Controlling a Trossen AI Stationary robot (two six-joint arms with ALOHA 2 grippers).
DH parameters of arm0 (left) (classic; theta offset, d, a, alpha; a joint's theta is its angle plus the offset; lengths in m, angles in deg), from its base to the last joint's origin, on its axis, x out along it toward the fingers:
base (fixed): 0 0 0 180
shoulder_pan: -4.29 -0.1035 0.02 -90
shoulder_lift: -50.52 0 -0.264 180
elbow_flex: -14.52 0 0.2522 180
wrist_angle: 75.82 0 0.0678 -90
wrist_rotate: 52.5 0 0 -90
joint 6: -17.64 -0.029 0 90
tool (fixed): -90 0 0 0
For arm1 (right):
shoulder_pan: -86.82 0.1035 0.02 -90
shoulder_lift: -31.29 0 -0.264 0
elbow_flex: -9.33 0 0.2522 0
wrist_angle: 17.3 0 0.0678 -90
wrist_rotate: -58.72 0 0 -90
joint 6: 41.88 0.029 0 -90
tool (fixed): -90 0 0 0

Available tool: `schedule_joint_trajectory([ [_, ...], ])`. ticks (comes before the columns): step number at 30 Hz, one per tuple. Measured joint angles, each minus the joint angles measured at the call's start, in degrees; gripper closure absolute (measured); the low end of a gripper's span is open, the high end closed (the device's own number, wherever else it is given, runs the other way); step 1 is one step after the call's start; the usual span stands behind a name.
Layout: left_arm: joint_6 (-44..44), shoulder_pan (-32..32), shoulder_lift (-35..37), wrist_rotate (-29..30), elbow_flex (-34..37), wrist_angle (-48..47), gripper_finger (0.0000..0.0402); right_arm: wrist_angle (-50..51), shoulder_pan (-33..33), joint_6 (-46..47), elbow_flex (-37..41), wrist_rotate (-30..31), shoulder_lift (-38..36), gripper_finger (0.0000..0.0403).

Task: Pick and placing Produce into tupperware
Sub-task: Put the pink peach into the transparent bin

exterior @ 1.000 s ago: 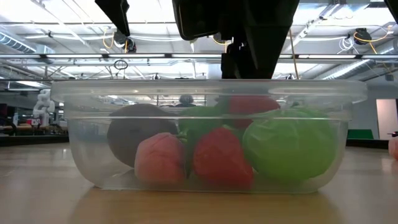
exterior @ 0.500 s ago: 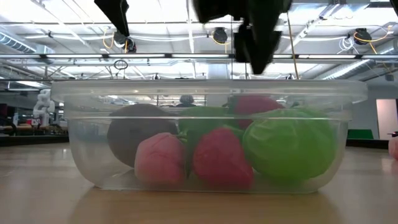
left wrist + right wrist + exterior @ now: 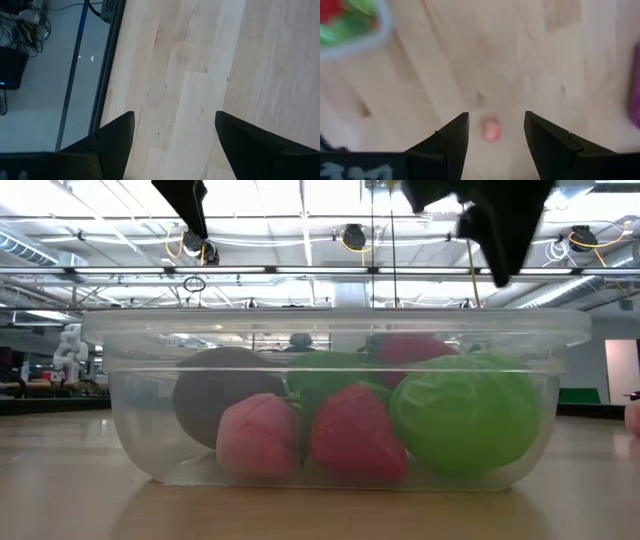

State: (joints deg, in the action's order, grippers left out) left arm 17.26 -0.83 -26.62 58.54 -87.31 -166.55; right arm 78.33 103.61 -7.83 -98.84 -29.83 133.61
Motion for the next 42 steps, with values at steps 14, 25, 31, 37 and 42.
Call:
schedule_joint_trajectory([
  [14, -0.4, 0.0, 0.0, 0.0, 0.0, 0.5, 0.0121, -14.3, 0.2, 11.3, 31.3, -4.4, -16.3, 0.0220],
  [25, 0.1, 0.0, 0.0, 0.0, 0.0, 0.9, 0.0121, -27.3, 0.2, 16.0, 44.0, -10.7, -18.8, 0.0220],
  [31, 0.9, 0.0, 0.0, 0.0, 0.0, 1.0, 0.0121, -30.2, 0.2, 16.3, 44.0, -10.7, -18.8, 0.0220],
  [37, 0.9, 0.0, 0.0, 0.0, 0.0, 0.9, 0.0121, -31.6, 0.2, 16.3, 44.0, -10.7, -18.8, 0.0220],
  [42, 0.9, 0.0, 0.0, 0.0, 0.0, 0.9, 0.0121, -31.3, 0.2, 16.2, 44.0, -10.7, -18.8, 0.0220],
])
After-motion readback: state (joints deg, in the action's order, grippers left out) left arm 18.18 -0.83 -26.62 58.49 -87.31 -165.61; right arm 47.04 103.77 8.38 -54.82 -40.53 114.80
